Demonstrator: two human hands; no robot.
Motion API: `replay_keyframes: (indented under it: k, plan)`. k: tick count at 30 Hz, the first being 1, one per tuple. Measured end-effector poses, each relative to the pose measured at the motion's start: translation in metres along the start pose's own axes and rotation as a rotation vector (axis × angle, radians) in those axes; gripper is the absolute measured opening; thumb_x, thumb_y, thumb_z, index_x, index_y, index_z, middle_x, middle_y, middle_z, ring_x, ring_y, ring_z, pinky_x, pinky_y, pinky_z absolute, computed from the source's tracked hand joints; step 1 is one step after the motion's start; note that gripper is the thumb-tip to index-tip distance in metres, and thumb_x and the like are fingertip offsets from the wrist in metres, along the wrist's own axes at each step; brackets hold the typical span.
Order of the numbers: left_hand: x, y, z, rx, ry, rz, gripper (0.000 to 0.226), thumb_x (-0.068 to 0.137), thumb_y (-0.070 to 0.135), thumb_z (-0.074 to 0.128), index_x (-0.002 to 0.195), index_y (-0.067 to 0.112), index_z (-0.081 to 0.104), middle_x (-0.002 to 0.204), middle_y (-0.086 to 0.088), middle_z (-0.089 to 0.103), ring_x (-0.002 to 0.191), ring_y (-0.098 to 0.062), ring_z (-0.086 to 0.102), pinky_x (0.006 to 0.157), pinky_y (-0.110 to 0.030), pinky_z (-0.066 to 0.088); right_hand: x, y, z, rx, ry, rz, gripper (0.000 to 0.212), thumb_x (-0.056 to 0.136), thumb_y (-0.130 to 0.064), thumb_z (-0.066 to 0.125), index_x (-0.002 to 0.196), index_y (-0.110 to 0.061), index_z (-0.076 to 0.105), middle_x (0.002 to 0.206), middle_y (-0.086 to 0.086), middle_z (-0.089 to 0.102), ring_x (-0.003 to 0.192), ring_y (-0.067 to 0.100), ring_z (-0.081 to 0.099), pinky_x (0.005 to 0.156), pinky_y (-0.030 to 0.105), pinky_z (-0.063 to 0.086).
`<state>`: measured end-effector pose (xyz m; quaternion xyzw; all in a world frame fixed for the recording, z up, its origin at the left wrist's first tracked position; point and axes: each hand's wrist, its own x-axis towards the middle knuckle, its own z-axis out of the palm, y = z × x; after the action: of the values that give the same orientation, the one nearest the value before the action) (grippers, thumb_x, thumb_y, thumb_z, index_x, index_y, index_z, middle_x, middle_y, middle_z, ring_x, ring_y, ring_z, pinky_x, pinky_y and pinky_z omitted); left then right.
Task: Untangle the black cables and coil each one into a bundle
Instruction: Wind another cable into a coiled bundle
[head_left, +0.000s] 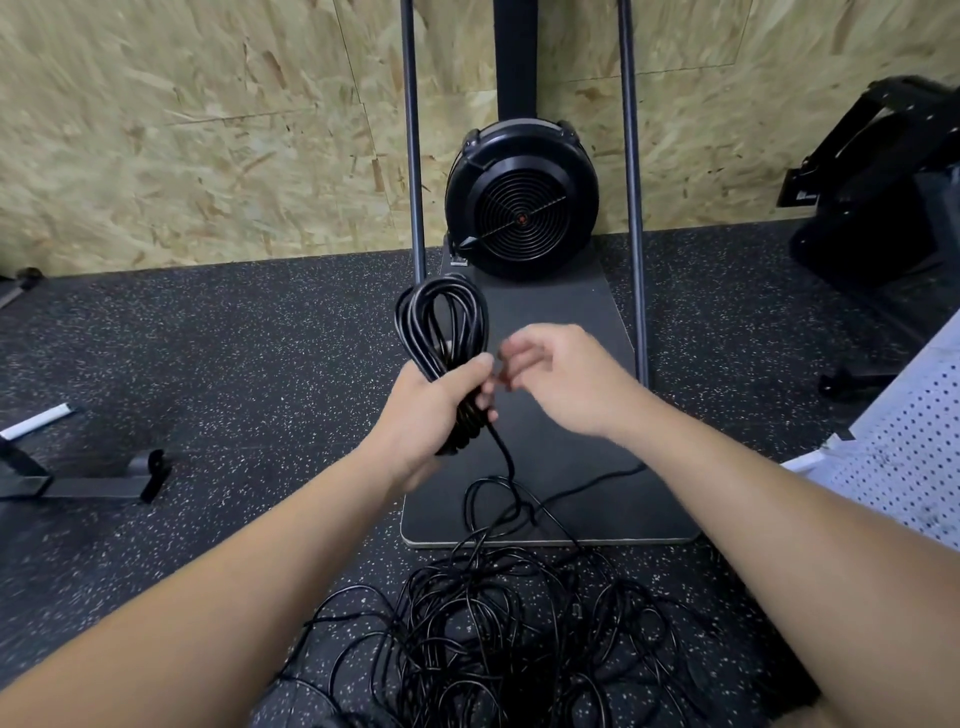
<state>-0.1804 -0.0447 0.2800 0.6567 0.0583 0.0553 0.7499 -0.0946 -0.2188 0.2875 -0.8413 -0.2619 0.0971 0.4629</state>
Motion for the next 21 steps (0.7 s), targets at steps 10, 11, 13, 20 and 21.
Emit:
replay_keyframes:
  k: [10, 11, 13, 20, 21]
  plan:
    - [0.015, 0.015, -0.021, -0.186, 0.221, 0.008, 0.014, 0.108, 0.016, 0.067, 0.097, 0.009, 0.061, 0.080, -0.007, 0.060, 0.069, -0.022, 0.056, 0.065, -0.035, 0.056, -0.009, 0.028, 0.024, 0.068, -0.482, 0.263, 0.023, 0.095, -0.012, 0.083, 0.113, -0.004, 0.071, 0.090, 0.013, 0.080, 0.080, 0.020, 0.071, 0.080, 0.031, 0.050]
    - [0.016, 0.016, -0.026, -0.128, 0.267, 0.003, 0.018, 0.107, 0.019, 0.067, 0.092, 0.013, 0.062, 0.078, -0.006, 0.058, 0.068, -0.022, 0.056, 0.059, -0.032, 0.052, -0.006, 0.026, 0.018, 0.109, -0.434, 0.281, 0.018, 0.098, -0.012, 0.079, 0.109, -0.002, 0.070, 0.087, 0.014, 0.079, 0.077, 0.021, 0.072, 0.077, 0.030, 0.050]
    - [0.018, 0.015, -0.037, 0.000, 0.356, -0.020, 0.025, 0.106, 0.025, 0.067, 0.082, 0.017, 0.062, 0.073, -0.006, 0.058, 0.067, -0.026, 0.060, 0.053, -0.029, 0.043, -0.002, 0.017, 0.006, 0.154, -0.341, 0.289, 0.021, 0.102, -0.022, 0.078, 0.095, -0.003, 0.072, 0.078, 0.008, 0.073, 0.066, 0.018, 0.064, 0.065, 0.028, 0.050]
    - [0.015, -0.002, -0.035, 0.367, 0.223, -0.086, 0.037, 0.106, 0.040, 0.065, 0.082, 0.012, 0.065, 0.069, -0.014, 0.061, 0.058, -0.025, 0.052, 0.048, -0.028, 0.033, -0.009, -0.028, -0.009, 0.112, -0.336, -0.005, 0.015, 0.098, -0.031, 0.083, 0.093, -0.017, 0.080, 0.073, -0.004, 0.069, 0.064, 0.012, 0.049, 0.065, 0.030, 0.039]
    - [0.013, -0.004, -0.032, 0.358, 0.162, -0.129, 0.041, 0.106, 0.049, 0.065, 0.086, 0.014, 0.067, 0.071, -0.014, 0.060, 0.061, -0.026, 0.052, 0.050, -0.028, 0.034, -0.010, -0.029, -0.010, 0.134, -0.340, -0.033, 0.012, 0.098, -0.029, 0.082, 0.094, -0.018, 0.081, 0.075, -0.002, 0.072, 0.066, 0.013, 0.052, 0.066, 0.032, 0.041]
